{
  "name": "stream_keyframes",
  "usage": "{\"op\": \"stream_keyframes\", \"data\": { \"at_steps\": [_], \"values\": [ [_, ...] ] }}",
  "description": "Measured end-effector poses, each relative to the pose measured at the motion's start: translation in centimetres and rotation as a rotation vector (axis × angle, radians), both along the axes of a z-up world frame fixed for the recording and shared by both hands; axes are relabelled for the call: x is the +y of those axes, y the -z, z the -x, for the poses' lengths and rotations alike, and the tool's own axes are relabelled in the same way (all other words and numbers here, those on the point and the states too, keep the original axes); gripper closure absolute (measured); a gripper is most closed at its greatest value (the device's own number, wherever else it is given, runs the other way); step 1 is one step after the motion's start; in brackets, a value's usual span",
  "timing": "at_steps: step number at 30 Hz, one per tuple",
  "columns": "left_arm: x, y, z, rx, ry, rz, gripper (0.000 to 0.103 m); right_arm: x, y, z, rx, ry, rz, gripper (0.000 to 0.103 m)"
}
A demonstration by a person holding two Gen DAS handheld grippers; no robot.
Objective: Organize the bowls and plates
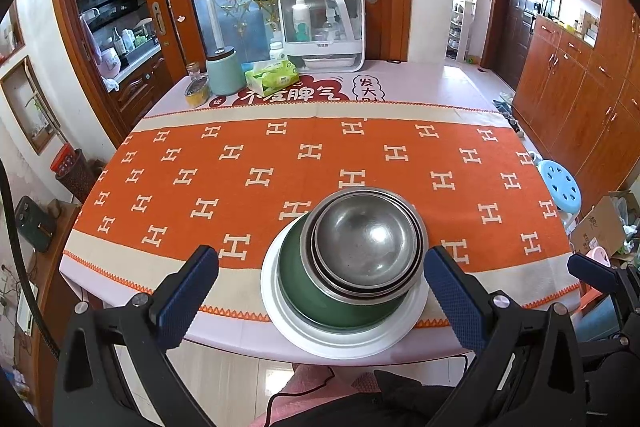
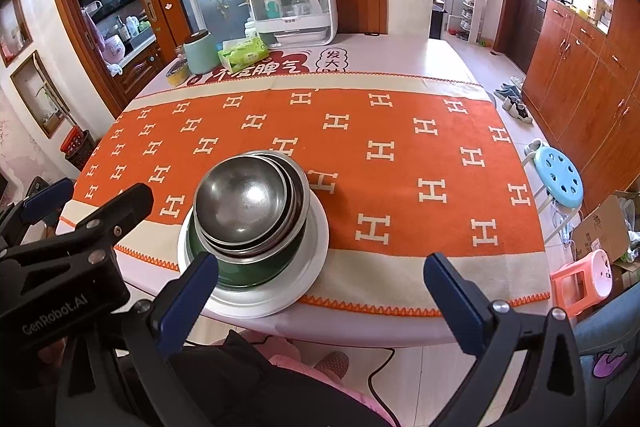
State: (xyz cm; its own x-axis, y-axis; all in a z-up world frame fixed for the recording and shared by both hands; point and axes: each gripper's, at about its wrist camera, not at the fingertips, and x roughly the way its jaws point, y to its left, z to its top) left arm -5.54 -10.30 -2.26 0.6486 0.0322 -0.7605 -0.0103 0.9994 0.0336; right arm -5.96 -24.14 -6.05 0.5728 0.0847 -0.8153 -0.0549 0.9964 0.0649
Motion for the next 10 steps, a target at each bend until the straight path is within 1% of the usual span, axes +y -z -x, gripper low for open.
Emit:
{"op": "stream_keyframes", "data": {
  "at_steps": [10],
  "values": [
    [0.45,0.24,-0.43,0.0,0.006,-0.002,0.001,0.04,0.36,-0.12,0.003,0.004,-0.002,0.0]
  ]
}}
